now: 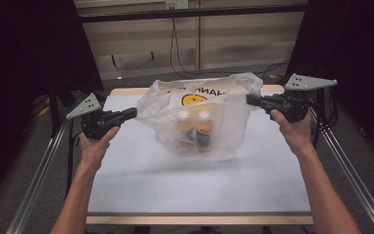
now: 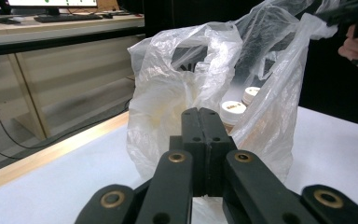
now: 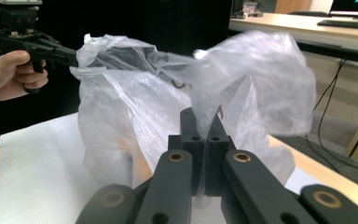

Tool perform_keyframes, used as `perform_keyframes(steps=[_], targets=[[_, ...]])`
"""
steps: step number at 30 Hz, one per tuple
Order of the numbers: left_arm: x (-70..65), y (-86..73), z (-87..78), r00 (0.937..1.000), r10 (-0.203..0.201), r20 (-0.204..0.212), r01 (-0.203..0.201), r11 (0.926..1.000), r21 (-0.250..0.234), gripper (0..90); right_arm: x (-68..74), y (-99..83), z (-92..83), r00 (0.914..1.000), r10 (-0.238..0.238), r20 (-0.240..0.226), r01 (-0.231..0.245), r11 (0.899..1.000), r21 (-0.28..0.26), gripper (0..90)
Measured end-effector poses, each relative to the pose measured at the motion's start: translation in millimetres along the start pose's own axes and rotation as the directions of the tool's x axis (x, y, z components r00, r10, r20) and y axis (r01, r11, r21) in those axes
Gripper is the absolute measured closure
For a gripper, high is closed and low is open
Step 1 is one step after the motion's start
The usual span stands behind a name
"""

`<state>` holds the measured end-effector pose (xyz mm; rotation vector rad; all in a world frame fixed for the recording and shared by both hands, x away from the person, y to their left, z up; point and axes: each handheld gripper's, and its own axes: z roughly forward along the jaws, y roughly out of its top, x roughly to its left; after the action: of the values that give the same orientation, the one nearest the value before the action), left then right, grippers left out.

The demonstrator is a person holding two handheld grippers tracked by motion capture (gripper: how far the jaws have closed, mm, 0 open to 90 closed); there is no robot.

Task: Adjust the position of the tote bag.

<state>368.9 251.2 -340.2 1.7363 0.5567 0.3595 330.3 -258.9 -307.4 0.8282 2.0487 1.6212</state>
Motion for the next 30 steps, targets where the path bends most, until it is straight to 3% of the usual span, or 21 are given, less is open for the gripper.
perform_keyframes(steps=[6, 9, 17, 25, 30], targets=[[0.0, -4.1, -1.3, 0.9999, 0.001, -0.015, 0.000, 0.9997, 0.023, 90.0, -1.2, -13.5, 2.0, 0.9996, 0.025, -0.013, -0.025, 1.000, 0.007, 90.0], [2.2, -11.5, -1.1, 0.9999, -0.002, -0.010, 0.003, 0.9993, 0.038, 90.0, -0.3, -23.6, 5.2, 0.9996, 0.026, -0.008, -0.026, 0.998, 0.053, 90.0], [4.7, -24.6, 6.0, 1.0000, -0.005, -0.002, 0.006, 0.9962, 0.087, 90.0, -1.4, -41.2, 9.8, 0.9990, 0.045, 0.001, -0.045, 0.994, 0.096, 90.0], [8.8, -39.6, 16.6, 0.9997, -0.026, 0.000, 0.025, 0.9875, 0.156, 90.0, -5.1, -73.0, 18.8, 0.9962, 0.087, -0.004, -0.085, 0.983, 0.163, 90.0], [7.8, -51.6, 28.8, 0.9998, -0.020, -0.002, 0.020, 0.9771, 0.212, 90.0, -8.8, -83.8, 19.9, 0.9949, 0.100, 0.017, -0.101, 0.975, 0.198, 90.0]])
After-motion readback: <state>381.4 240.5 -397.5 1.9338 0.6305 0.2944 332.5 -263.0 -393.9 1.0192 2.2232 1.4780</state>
